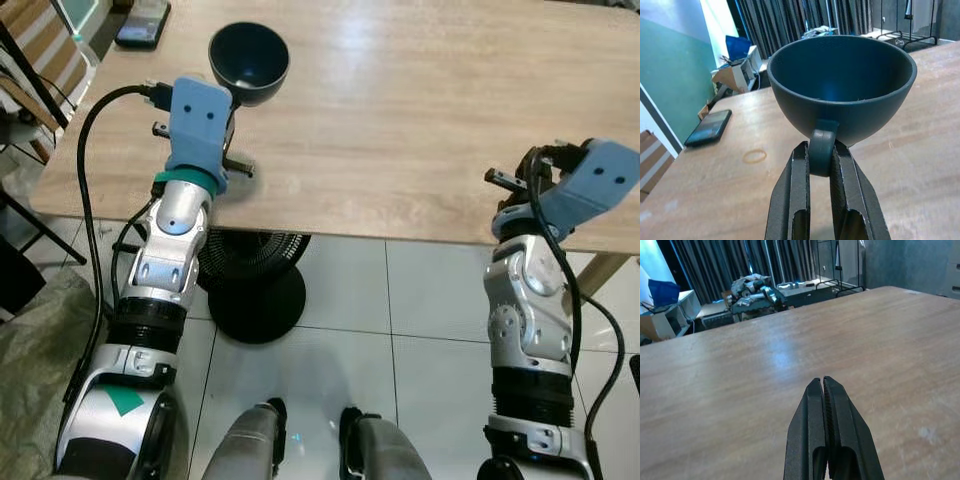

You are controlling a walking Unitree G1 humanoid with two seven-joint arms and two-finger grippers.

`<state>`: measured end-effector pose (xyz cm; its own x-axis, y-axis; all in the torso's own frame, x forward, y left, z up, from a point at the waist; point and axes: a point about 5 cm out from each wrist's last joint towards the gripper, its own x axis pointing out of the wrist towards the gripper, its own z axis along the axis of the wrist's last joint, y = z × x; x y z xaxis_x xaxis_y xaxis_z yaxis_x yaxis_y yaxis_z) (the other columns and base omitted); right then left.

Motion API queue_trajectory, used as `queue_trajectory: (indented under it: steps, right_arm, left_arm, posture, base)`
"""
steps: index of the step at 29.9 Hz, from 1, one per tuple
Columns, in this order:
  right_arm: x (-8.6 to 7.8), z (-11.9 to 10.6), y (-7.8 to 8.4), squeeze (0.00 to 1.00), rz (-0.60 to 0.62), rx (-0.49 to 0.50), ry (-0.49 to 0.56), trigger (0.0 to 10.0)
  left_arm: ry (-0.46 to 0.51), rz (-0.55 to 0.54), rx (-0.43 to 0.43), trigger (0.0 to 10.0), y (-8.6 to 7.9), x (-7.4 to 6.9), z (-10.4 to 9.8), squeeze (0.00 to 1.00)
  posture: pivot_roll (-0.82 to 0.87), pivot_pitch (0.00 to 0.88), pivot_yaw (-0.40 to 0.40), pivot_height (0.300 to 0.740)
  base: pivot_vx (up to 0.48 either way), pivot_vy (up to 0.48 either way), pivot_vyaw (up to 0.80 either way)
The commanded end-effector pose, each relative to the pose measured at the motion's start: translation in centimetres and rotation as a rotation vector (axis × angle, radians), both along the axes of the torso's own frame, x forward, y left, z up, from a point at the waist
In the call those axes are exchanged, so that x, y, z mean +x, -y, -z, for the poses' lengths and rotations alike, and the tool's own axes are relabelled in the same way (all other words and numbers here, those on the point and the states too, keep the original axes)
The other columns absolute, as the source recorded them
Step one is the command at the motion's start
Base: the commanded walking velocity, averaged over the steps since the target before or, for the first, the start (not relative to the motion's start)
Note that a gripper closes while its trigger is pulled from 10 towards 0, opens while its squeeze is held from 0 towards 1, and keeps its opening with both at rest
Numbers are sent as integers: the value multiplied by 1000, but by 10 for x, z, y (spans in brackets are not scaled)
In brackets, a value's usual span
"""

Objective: Setting the table

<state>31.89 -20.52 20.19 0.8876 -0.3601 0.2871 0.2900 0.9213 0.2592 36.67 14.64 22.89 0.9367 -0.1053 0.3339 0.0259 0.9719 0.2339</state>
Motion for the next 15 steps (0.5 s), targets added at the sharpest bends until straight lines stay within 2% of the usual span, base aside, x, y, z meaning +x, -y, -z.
queue_trajectory:
  steps: [1, 11, 15]
  right_arm:
    - [-2, 4, 2, 0, 12, -1, -11, 10000]
    - [-2, 4, 3, 0, 18, 1, -11, 10000]
    - [-2, 4, 3, 0, 22, 0, -10, 10000]
  left_arm:
    - [15, 3, 2, 10000, 1, 0, -2, 0]
    - [13, 3, 10, 10000, 1, 1, -2, 0]
    - [7, 0, 9, 10000, 2, 1, -1, 0]
  posture:
    - [113, 141, 47, 740]
    - [109, 142, 50, 740]
    - [106, 140, 52, 740]
  base:
    - [480, 0, 0]
    - [480, 0, 0]
    - [376, 0, 0]
